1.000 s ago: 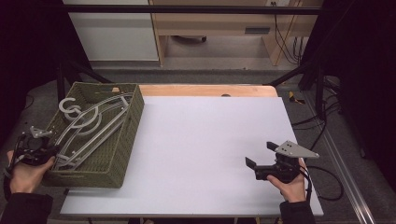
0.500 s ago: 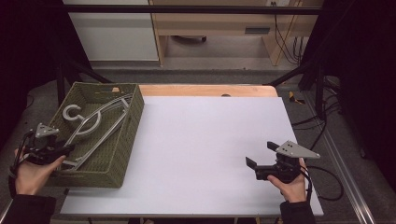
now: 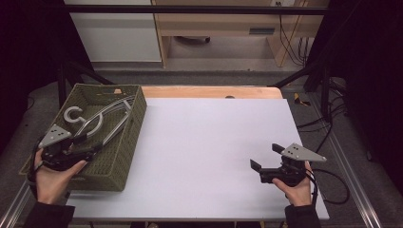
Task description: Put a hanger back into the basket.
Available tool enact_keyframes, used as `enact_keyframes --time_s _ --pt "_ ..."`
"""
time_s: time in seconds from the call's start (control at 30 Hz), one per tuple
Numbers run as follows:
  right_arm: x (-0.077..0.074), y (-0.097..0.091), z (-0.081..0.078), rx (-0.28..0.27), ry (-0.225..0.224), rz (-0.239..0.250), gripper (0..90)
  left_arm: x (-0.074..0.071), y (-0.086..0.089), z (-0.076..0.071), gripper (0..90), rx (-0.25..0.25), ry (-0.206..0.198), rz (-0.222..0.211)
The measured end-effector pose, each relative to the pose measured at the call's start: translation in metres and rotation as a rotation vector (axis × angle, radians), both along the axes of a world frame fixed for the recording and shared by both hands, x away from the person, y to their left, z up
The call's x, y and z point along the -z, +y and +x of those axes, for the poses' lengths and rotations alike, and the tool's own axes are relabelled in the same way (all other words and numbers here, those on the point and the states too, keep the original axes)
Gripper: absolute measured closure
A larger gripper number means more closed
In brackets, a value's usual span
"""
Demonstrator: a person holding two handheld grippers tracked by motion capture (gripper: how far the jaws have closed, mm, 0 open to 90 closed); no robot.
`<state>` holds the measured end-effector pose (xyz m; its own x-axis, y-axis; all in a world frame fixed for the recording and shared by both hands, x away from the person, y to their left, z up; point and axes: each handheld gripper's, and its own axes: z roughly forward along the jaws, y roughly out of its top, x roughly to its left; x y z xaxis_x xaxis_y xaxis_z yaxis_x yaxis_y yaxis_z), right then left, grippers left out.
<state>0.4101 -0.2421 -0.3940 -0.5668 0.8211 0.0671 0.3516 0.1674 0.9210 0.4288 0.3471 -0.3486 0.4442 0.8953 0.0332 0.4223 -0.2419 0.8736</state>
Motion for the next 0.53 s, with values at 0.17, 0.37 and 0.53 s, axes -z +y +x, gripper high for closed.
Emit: enact_keyframes --time_s 0.17,0.37,0.53 --pt "0.000 -0.001 0.000 0.005 -0.005 0.009 1.7 0.005 -0.019 -0.003 21.2 0.061 -0.031 -0.072" --pt "0.000 -0.003 0.000 0.014 -0.003 0.015 1.3 0.014 -0.043 -0.008 16.6 0.134 -0.035 -0.083" --pt "0.000 -0.004 -0.001 0.016 -0.006 0.016 0.7 0.022 -0.052 -0.010 12.7 0.179 -0.040 -0.104"
